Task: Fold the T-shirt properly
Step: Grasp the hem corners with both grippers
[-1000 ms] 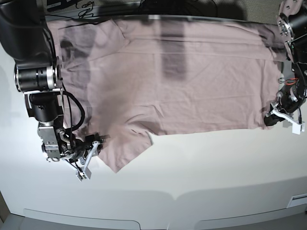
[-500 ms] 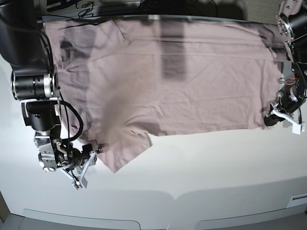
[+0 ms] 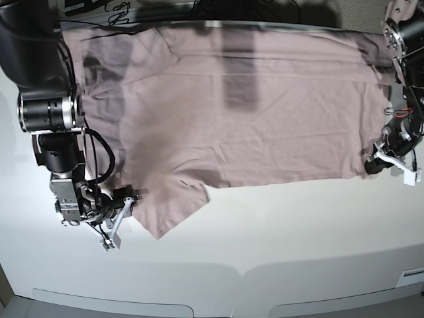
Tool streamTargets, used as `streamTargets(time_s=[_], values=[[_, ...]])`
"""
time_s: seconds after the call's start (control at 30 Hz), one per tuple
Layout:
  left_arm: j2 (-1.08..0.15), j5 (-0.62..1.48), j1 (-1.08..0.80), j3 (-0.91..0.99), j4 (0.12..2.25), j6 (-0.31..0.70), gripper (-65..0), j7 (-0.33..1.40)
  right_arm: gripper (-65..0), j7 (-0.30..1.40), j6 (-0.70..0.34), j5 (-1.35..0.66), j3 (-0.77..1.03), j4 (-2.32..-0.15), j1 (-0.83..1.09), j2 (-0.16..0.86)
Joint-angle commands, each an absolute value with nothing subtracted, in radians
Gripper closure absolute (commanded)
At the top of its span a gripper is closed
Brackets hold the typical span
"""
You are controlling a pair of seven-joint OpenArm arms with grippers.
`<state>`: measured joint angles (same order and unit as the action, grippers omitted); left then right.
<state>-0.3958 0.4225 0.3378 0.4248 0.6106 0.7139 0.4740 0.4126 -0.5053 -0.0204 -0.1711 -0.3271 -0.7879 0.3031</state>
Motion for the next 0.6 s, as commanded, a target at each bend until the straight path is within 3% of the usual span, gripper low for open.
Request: streamTargets(time_s=[0.0,0.23,0.37,0.57], values=[[-0.41,0.393,0.346,0.424,0.615,0.698,0.0,0.5,-25.7,0.43,-0.49,0.009,-0.17,-0.329,-0.802,0.313],[-0.41,0.393,0.346,0.424,0.615,0.698,0.0,0.501,-25.4,0.556,-0.602,-0.011,-0.171,-0.329,-0.795,0.303],[-0.41,0.393,0.346,0.424,0.615,0.698,0.0,0.504,-15.4,0.594,-0.638,-0.068,-0.171,-0.329,-0.795,0.296],[-0.41,0.393,0.346,0.424,0.615,0.698,0.0,0.508,-7.8,0.616,-0.642,-0.056,-0.171,-0.329,-0.795,0.294]])
